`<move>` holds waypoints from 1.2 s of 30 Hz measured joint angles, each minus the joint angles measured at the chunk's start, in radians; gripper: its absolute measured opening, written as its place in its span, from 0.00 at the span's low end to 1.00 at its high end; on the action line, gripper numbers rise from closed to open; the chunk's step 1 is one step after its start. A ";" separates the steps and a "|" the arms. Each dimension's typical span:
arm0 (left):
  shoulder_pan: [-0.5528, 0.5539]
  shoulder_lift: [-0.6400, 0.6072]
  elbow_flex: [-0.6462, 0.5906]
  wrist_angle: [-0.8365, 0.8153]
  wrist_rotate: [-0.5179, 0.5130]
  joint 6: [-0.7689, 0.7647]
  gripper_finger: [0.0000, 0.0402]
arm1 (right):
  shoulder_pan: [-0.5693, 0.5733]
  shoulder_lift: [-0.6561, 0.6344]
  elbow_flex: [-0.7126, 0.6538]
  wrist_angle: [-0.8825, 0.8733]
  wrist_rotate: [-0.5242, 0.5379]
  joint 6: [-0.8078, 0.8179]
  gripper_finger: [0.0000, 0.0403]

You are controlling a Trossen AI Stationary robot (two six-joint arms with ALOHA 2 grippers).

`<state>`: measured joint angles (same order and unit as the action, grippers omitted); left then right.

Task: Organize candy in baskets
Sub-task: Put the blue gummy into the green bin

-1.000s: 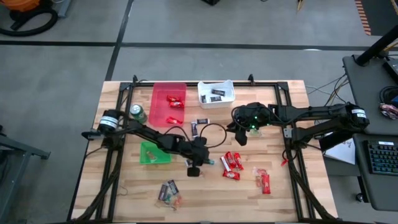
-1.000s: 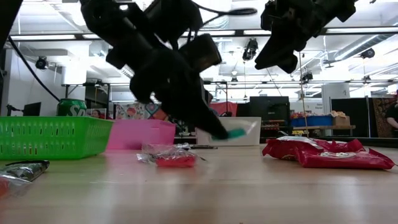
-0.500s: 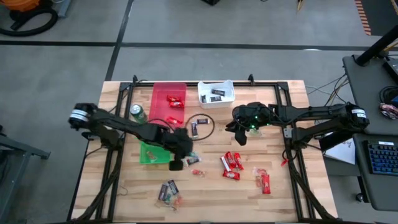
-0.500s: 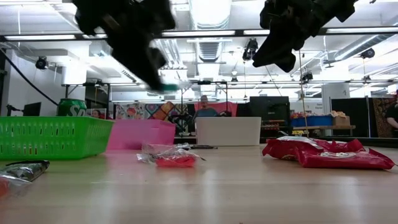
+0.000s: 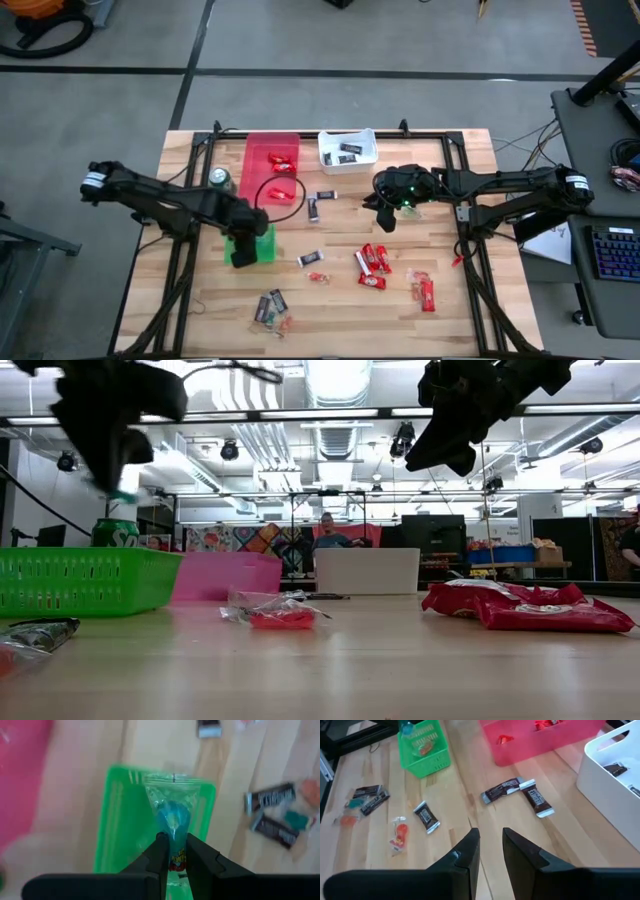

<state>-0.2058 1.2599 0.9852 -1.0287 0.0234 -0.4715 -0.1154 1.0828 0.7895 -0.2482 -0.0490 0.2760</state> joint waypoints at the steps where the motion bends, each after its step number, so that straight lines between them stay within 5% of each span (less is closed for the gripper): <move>1: -0.005 0.000 -0.010 -0.011 0.015 -0.012 0.09 | 0.000 0.000 0.000 0.000 0.000 -0.003 0.18; 12: -0.020 0.046 -0.162 -0.066 0.098 -0.089 0.09 | 0.000 0.000 0.000 0.000 0.000 -0.049 0.20; 27: -0.020 0.078 -0.163 -0.054 -0.015 -0.072 0.10 | 0.000 0.000 0.000 0.000 0.000 -0.049 0.21; 36: -0.020 0.078 -0.162 -0.053 -0.016 -0.109 0.23 | 0.000 0.000 0.000 0.000 0.000 -0.032 0.21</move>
<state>-0.2260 1.3376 0.8233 -1.0821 0.0078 -0.5801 -0.1159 1.0828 0.7895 -0.2483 -0.0494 0.2436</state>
